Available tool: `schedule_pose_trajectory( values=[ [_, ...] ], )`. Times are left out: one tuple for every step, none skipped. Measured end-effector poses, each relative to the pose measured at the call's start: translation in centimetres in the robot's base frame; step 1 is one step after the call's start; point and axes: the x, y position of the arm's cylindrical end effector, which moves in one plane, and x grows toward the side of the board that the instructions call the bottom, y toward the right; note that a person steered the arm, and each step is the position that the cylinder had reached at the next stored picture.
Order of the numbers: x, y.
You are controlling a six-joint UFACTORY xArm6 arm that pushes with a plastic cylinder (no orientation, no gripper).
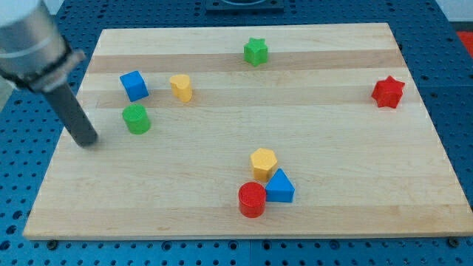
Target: Move the arm left to the blue cube
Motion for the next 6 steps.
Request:
schedule_pose_trajectory(
  values=[
    [-3.3,0.0],
    [-2.7,6.6],
    [-1.0,12.0],
    [1.7,15.6],
    [5.4,18.4],
    [7.0,19.9]
  ],
)
